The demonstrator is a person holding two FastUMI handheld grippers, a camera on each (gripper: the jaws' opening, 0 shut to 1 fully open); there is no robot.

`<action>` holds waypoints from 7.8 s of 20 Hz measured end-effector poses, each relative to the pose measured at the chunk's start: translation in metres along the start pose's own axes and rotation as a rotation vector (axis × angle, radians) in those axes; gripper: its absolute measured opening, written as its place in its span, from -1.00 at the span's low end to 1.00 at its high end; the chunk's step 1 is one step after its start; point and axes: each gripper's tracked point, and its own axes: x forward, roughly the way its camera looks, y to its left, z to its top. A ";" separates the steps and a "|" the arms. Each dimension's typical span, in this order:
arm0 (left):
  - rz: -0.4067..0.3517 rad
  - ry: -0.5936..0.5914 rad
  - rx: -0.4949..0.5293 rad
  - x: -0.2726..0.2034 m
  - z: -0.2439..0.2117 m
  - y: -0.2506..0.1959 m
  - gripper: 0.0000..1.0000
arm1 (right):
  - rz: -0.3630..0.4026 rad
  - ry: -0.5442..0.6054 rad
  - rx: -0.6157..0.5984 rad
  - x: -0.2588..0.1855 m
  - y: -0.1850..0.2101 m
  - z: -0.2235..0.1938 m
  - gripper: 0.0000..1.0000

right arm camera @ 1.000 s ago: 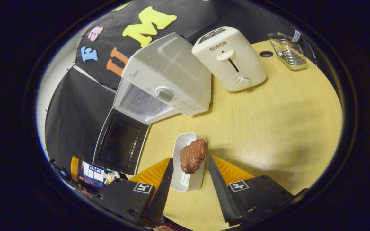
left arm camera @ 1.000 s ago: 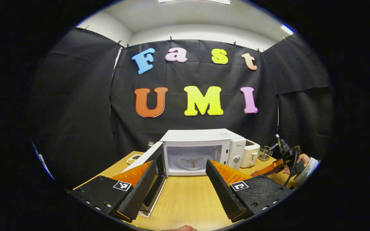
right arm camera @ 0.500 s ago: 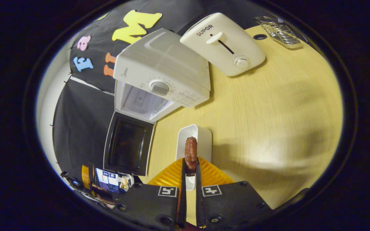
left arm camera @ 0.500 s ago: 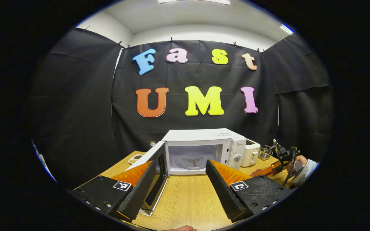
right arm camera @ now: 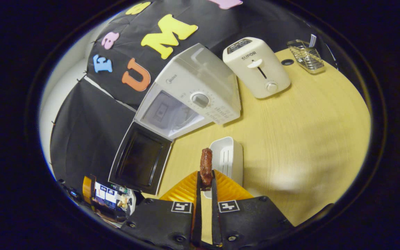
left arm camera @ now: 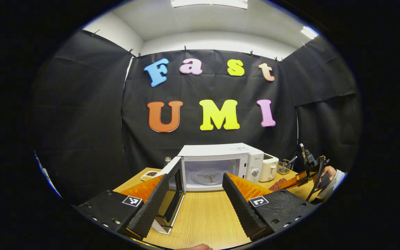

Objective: Open the microwave oven with the left hand, put the food in, and close the microwave oven.

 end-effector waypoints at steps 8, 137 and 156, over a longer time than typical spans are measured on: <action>-0.014 -0.043 -0.042 -0.024 0.009 0.031 0.92 | 0.044 -0.308 -0.074 0.031 0.082 0.001 -0.71; -0.308 0.173 -0.083 0.229 -0.157 -0.170 -1.00 | -0.510 -0.871 -0.664 -0.237 0.100 0.052 1.00; -0.177 0.165 -0.113 0.307 -0.165 -0.174 -0.97 | -0.499 -0.881 -0.614 -0.240 0.061 0.084 1.00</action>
